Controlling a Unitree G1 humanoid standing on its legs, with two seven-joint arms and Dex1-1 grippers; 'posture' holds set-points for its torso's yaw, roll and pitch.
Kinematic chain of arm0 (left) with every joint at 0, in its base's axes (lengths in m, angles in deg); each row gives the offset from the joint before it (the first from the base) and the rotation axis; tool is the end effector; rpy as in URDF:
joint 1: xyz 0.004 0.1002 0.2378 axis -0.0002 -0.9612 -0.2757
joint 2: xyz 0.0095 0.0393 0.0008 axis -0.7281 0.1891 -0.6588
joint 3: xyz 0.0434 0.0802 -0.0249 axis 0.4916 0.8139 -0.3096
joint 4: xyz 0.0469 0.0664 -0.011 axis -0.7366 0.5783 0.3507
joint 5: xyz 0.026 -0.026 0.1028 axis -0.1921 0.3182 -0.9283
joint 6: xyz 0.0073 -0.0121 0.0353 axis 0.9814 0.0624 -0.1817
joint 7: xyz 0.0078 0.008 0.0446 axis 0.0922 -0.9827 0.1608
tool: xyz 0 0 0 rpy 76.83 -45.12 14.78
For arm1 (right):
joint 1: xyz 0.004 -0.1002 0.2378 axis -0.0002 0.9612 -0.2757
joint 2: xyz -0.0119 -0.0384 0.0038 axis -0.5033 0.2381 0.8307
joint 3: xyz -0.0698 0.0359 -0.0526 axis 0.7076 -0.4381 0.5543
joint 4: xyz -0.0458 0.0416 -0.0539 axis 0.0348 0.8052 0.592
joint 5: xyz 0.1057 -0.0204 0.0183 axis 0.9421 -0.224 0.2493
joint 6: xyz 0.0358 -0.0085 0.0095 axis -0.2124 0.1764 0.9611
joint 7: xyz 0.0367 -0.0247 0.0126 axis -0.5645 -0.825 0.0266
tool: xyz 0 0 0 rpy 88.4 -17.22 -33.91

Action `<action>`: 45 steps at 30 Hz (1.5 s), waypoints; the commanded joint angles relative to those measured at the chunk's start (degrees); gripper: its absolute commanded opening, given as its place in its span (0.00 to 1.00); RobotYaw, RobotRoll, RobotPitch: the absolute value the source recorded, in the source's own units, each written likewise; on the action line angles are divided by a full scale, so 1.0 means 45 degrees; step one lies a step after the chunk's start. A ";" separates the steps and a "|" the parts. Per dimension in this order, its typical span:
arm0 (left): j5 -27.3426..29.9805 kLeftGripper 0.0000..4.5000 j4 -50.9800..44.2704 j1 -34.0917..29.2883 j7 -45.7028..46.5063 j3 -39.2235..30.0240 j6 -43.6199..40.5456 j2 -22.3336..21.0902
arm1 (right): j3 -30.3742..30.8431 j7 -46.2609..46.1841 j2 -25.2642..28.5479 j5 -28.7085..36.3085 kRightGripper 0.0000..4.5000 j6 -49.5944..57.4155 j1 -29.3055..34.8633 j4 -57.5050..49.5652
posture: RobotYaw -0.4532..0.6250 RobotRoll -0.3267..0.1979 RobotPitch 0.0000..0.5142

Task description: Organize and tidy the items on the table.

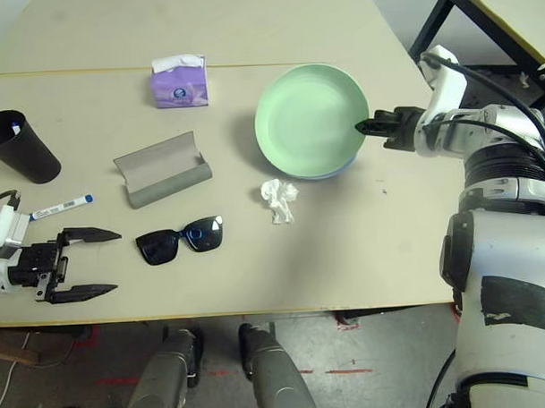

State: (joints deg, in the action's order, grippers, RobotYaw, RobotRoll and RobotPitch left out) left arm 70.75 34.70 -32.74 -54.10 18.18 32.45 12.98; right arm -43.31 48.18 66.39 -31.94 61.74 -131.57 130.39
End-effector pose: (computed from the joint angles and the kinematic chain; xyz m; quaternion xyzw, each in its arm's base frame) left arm 0.2366 0.3041 0.1558 0.1768 0.0257 -0.6299 0.7558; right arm 0.3217 -0.3301 0.2539 0.0821 0.2189 0.1582 0.9593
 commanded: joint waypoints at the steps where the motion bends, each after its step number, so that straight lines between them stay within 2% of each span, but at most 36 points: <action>1: 0.0030 1.00 -0.0228 -0.0085 0.0002 -0.0137 -0.0125 -0.0119 | -0.0267 -0.0161 -0.0059 -0.0367 0.01 -0.0424 -0.0058 0.0372 | 0.44 0.62 0.51; 4: 0.0048 1.00 -0.0280 -0.0077 -0.0010 -0.0152 -0.0173 -0.0129 | -0.0444 -0.0318 -0.0091 -0.0501 0.17 -0.0657 -0.0107 0.0486 | 0.44 0.62 0.51; 6: 0.0060 1.00 -0.0327 -0.0109 -0.0015 -0.0165 -0.0203 -0.0132 | -0.0560 -0.0281 -0.0113 -0.0556 0.31 -0.0711 -0.0157 0.0525 | 0.44 0.62 0.52; 14: -0.0011 1.00 -0.0263 -0.0019 -0.0025 -0.0090 -0.0211 -0.0078 | -0.0779 -0.0065 -0.0061 -0.0746 0.98 -0.0605 -0.0331 0.0479 | 0.43 0.62 0.52; 18: -0.0060 1.00 -0.0076 0.0185 -0.0073 -0.0030 -0.0174 -0.0043 | -0.0729 0.0724 0.0310 -0.0662 0.99 -0.0087 -0.0197 -0.0206 | 0.42 0.62 0.52; 21: -0.0089 1.00 0.0071 0.0327 -0.0142 -0.0002 -0.0135 -0.0032 | -0.0599 0.2038 0.1020 -0.0272 0.99 0.0467 0.1542 -0.3259 | 0.41 0.62 0.53; 22: -0.0089 1.00 0.0109 0.0372 -0.0166 -0.0001 -0.0128 -0.0038 | -0.0858 0.2199 0.1336 0.0028 0.99 0.0648 0.2699 -0.4977 | 0.41 0.62 0.54; 24: -0.0072 1.00 0.0194 0.0451 -0.0225 -0.0020 -0.0123 -0.0064 | -0.2083 0.2275 0.2035 0.0780 0.99 0.1163 0.5959 -0.9269 | 0.40 0.62 0.55; 27: -0.0065 1.00 0.0437 0.0578 -0.0470 -0.0025 -0.0075 -0.0143 | -0.5987 0.2349 0.2268 0.1594 0.99 0.2603 1.1935 -1.5569 | 0.37 0.62 0.57; 29: -0.0075 1.00 0.0551 0.0632 -0.0623 -0.0006 -0.0038 -0.0162 | -0.7782 0.2144 0.1928 0.1916 0.99 0.2944 1.4267 -1.7671 | 0.37 0.62 0.57; 31: 0.0008 1.00 0.0682 0.0814 -0.0594 -0.0096 -0.0142 -0.0131 | -0.9009 0.1847 0.0818 0.2046 0.99 0.2340 1.6389 -1.9163 | 0.34 0.62 0.58; 34: 0.0113 1.00 0.0853 0.1096 -0.0327 -0.0338 -0.0262 -0.0060 | -0.9198 0.1423 -0.0773 0.1773 0.99 0.0421 1.8770 -2.0583 | 0.34 0.62 0.57; 37: 0.0045 1.00 0.0846 0.0996 -0.0016 -0.0589 -0.0124 -0.0075 | -0.8044 0.0537 -0.2497 0.1416 0.99 -0.1616 1.9574 -2.0920 | 0.35 0.62 0.57; 39: 0.0045 1.00 0.0735 0.0831 0.0103 -0.0741 -0.0115 -0.0139 | -0.7412 0.0220 -0.2990 0.1346 0.99 -0.2323 1.9673 -2.1059 | 0.37 0.62 0.57; 43: 0.0074 1.00 0.0578 0.0492 0.0402 -0.1167 -0.0155 -0.0342 | -0.5598 -0.0198 -0.3220 0.0797 0.99 -0.3805 1.9469 -2.1127 | 0.39 0.62 0.56; 45: 0.0157 1.00 0.0531 0.0362 0.0722 -0.1472 -0.0264 -0.0372 | -0.4630 -0.0565 -0.3205 0.0215 0.99 -0.4674 1.8910 -2.0691 | 0.40 0.62 0.55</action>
State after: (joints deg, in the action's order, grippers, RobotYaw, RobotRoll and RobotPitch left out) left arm 71.08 37.91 -30.12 -51.55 12.93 31.54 11.79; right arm -66.65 46.68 51.90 -28.93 43.55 -46.31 36.24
